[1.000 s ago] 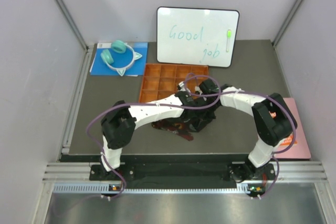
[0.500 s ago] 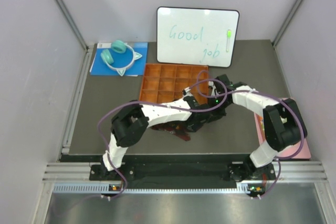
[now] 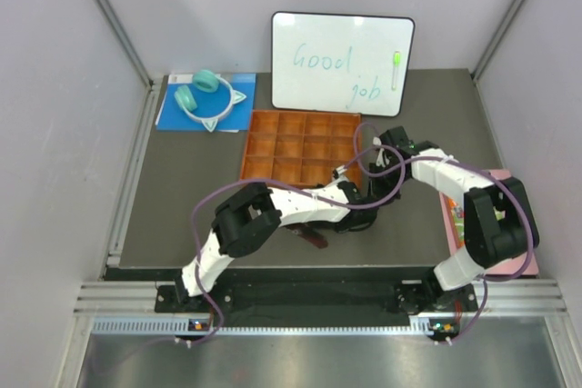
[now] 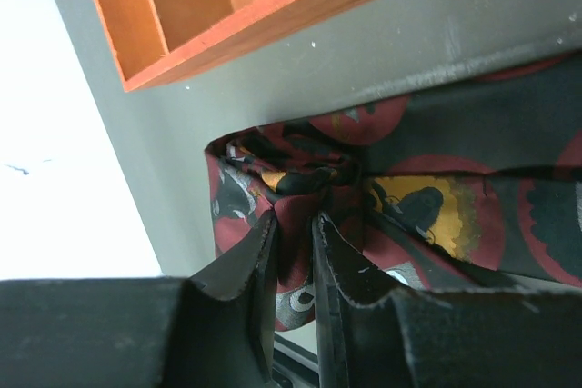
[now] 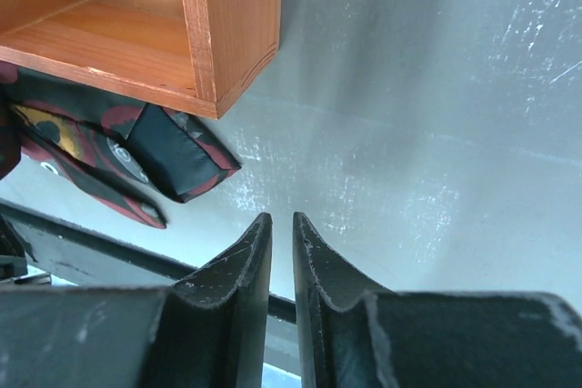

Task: Roll the ties
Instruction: Roll the tie at the center of the board.

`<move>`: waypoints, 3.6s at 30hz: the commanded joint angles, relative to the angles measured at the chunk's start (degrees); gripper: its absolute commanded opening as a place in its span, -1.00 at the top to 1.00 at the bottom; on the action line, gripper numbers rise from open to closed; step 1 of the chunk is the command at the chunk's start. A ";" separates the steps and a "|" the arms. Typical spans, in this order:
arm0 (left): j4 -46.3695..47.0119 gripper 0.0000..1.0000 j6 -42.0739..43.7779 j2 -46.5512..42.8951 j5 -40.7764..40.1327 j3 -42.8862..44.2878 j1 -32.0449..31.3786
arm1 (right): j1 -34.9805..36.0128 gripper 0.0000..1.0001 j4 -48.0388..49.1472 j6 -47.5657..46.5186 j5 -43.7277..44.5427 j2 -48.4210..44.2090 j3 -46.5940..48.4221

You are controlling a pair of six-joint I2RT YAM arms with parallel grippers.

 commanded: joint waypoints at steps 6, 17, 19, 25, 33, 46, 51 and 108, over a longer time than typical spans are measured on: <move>2.50 0.39 4.90 -1.67 10.86 0.40 -0.70 | 0.09 0.68 -0.23 -0.44 -0.41 -3.56 2.28; 6.91 -0.25 4.12 -10.37 15.00 3.56 0.79 | 0.44 0.67 -3.83 -0.88 -1.90 -2.86 11.14; 6.65 -0.12 2.80 -14.57 15.01 3.48 1.32 | 2.54 0.67 -4.80 -1.32 -1.99 -2.42 14.13; 7.78 0.35 -5.46 -29.15 14.74 -8.08 2.37 | 10.01 0.68 -7.00 -0.53 -0.14 1.71 22.65; 20.32 0.64 -14.52 -45.79 22.81 -32.19 3.60 | 17.14 0.73 -7.43 0.44 1.44 13.38 32.15; 38.70 0.88 -22.34 -50.28 29.94 -47.67 7.47 | 25.58 0.88 -4.37 2.19 4.07 27.63 43.23; 46.98 0.95 -22.70 -48.27 33.28 -51.54 9.76 | 26.37 0.90 -3.48 2.20 4.96 30.80 45.43; 34.71 0.13 -25.25 -56.16 21.10 -45.22 4.49 | 23.82 0.75 -7.80 2.81 4.96 26.08 47.56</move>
